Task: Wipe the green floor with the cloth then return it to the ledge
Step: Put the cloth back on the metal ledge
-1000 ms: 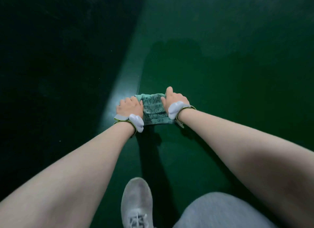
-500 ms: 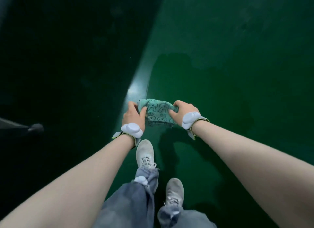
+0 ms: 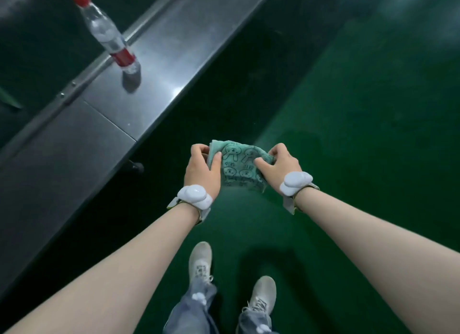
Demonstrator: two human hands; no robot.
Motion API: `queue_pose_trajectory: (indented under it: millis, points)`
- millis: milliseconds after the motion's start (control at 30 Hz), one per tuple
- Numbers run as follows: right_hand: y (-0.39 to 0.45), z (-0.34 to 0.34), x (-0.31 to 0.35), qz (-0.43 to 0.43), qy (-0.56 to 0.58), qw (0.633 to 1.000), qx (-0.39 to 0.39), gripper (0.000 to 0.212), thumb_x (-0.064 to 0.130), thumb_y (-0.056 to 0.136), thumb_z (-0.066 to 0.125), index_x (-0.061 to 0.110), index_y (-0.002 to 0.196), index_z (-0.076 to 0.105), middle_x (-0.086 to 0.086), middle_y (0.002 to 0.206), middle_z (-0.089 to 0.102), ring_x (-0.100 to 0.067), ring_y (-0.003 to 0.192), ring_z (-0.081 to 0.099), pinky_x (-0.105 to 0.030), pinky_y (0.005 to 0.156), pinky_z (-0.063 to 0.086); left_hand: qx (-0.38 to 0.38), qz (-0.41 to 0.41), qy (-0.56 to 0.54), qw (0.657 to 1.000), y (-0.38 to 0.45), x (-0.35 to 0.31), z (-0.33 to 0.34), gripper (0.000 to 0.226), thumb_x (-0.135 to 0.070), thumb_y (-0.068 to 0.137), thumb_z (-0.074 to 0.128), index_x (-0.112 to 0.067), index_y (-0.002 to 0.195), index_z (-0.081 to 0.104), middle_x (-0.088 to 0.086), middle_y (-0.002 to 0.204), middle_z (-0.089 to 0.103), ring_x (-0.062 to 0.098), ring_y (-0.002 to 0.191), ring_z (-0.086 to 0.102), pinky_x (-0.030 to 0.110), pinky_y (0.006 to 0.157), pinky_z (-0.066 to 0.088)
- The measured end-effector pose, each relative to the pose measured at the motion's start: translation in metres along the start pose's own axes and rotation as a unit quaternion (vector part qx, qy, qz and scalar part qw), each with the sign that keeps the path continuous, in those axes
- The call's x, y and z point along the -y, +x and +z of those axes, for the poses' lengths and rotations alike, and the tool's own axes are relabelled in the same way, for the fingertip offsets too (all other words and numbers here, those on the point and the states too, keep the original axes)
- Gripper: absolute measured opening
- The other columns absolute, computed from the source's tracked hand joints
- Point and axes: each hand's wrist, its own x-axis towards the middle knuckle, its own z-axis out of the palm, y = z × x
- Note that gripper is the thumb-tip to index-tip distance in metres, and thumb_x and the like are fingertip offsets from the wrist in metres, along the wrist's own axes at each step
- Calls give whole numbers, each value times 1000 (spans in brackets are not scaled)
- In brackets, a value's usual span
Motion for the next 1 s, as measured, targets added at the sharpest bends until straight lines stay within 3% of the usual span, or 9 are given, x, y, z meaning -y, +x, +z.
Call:
queue_pose_trajectory:
  millis: [167, 300, 367, 467, 500, 633, 767, 933, 1000]
  points:
    - [-14, 40, 70, -72, 22, 997, -5, 28, 45, 93, 62, 26, 104, 45, 3, 87, 67, -22, 74, 67, -42, 65, 60, -67, -8, -8, 998, 18, 30, -64, 22, -45, 103, 55, -30, 116, 45, -8, 107, 63, 14, 90, 65, 44, 75, 60]
    - [-18, 82, 114, -110, 13, 993, 28, 26, 41, 93, 61, 28, 110, 46, 5, 99, 64, -19, 84, 66, -40, 70, 60, -91, -33, -24, 995, 26, 69, -108, 20, -45, 103, 53, -32, 115, 45, -6, 111, 63, 16, 94, 65, 37, 75, 57]
    - [-20, 107, 141, -121, 12, 991, 53, 31, 41, 90, 61, 29, 115, 47, 5, 105, 64, -18, 89, 65, -38, 73, 59, -110, -54, -34, 992, 34, 91, -132, 19, -44, 103, 53, -30, 115, 45, -6, 110, 63, 12, 90, 64, 27, 70, 51]
    - [-20, 153, 193, -137, 15, 987, 78, 38, 38, 88, 64, 29, 121, 48, 5, 110, 62, -15, 92, 64, -32, 72, 56, -142, -96, -67, 983, 52, 129, -178, 18, -36, 102, 58, -28, 112, 46, -11, 100, 59, -10, 78, 59, 4, 58, 40]
    - [-21, 158, 200, -138, 18, 987, 84, 40, 36, 88, 65, 29, 123, 48, 5, 109, 61, -15, 92, 64, -31, 72, 56, -146, -109, -82, 980, 52, 132, -184, 19, -32, 101, 61, -26, 112, 46, -12, 98, 58, -12, 76, 58, 2, 57, 39]
    - [-16, 211, 268, -150, 13, 979, 136, 44, 30, 90, 67, 23, 129, 46, -1, 108, 64, -19, 90, 68, -40, 77, 63, -195, -161, -122, 960, 73, 171, -246, 21, -20, 99, 65, -18, 111, 48, -10, 93, 56, -3, 76, 55, 13, 63, 41]
    - [-6, 274, 334, -158, -33, 975, 152, 42, 26, 96, 64, 21, 133, 45, -8, 116, 66, -28, 95, 68, -47, 81, 61, -211, -205, -104, 950, 91, 213, -299, 21, -25, 102, 62, -17, 112, 45, -3, 97, 59, 18, 83, 59, 29, 72, 47]
    - [9, 354, 375, -203, -144, 956, 155, 42, 30, 99, 64, 21, 138, 50, -8, 126, 67, -31, 111, 64, -34, 85, 53, -219, -251, -74, 940, 99, 268, -338, 27, -29, 101, 63, -14, 115, 45, 0, 99, 62, 25, 87, 63, 39, 80, 54]
    - [13, 383, 380, -211, -158, 949, 171, 41, 29, 99, 64, 21, 137, 52, -9, 127, 67, -33, 112, 63, -35, 85, 52, -220, -255, -63, 939, 101, 291, -349, 30, -29, 99, 65, -13, 115, 45, 4, 104, 66, 26, 88, 65, 41, 80, 55]
